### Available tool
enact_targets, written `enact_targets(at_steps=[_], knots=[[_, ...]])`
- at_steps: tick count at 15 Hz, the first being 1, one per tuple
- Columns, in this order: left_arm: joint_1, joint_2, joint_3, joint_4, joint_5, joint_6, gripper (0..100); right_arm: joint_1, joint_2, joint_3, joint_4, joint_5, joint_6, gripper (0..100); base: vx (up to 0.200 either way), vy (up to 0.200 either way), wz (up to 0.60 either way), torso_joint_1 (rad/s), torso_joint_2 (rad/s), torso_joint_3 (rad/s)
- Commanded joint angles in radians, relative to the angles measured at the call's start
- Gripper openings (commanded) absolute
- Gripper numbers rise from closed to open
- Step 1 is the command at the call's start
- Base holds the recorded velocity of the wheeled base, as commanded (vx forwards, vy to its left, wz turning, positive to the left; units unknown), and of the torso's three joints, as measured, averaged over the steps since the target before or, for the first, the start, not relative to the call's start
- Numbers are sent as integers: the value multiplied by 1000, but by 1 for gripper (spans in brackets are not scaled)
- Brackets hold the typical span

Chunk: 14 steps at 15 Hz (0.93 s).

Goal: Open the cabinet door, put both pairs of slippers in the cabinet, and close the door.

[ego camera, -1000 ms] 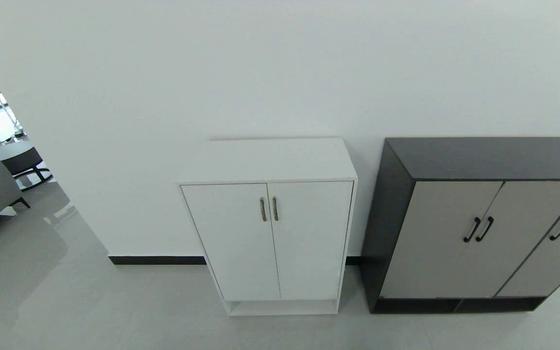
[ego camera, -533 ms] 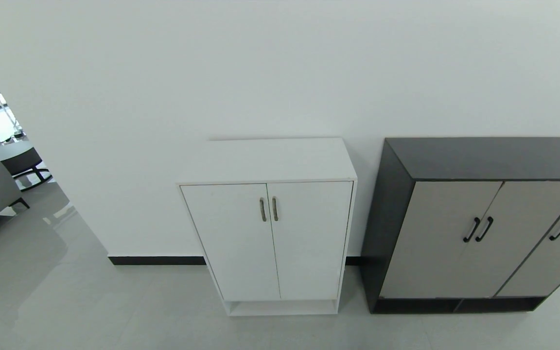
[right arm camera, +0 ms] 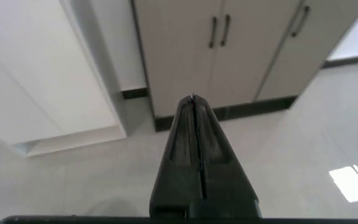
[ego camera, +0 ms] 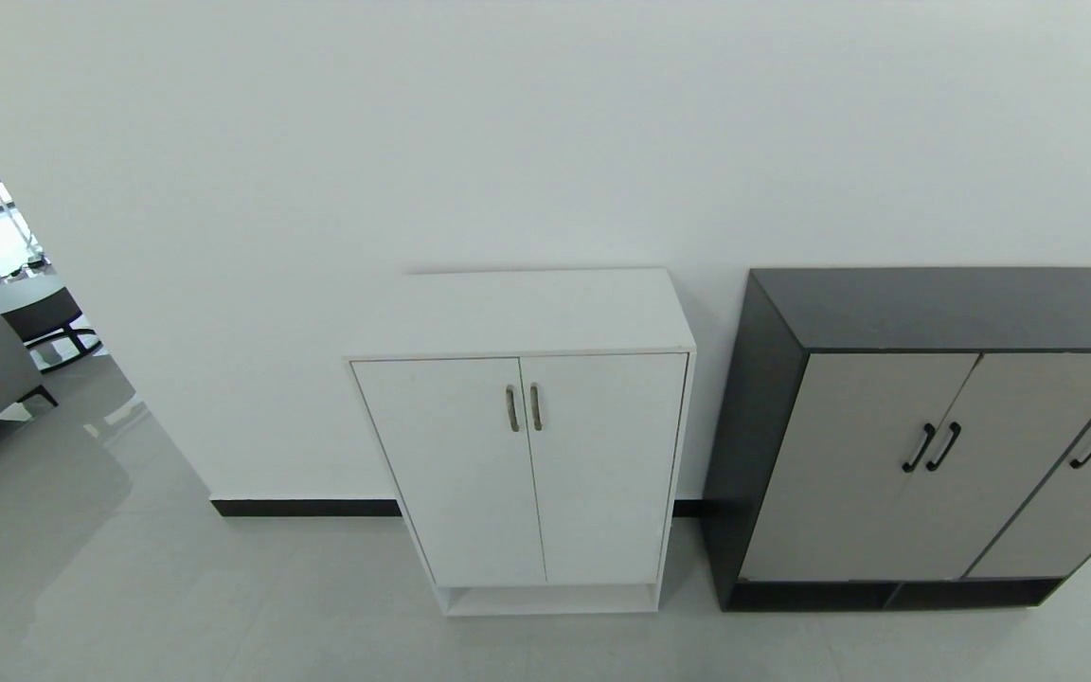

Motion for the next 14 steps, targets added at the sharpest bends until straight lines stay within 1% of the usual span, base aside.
enact_targets(at_steps=[1, 2, 6, 8, 10, 11, 14], knots=[[1, 0, 0, 0, 0, -1, 0, 68, -16, 0, 0, 4, 1, 0, 0, 0, 0, 0, 0, 0], [1, 0, 0, 0, 0, -1, 0, 86, -50, 0, 0, 4, 1, 0, 0, 0, 0, 0, 0, 0], [1, 0, 1, 0, -1, -1, 0, 91, -174, 0, 0, 5, 1, 0, 0, 0, 0, 0, 0, 0], [1, 0, 0, 0, -3, -1, 0, 86, -185, 0, 0, 7, 0, 0, 0, 0, 0, 0, 0, 0], [1, 0, 0, 1, -3, 0, 0, 86, -186, 0, 2, 42, -12, 0, 0, 0, 0, 0, 0, 0], [1, 0, 0, 1, -4, 3, 0, 86, -185, 0, 2, 51, -32, 0, 0, 0, 0, 0, 0, 0], [1, 0, 0, 1, -6, 13, 0, 94, -162, 0, 2, 56, -26, 0, 0, 0, 0, 0, 0, 0]])
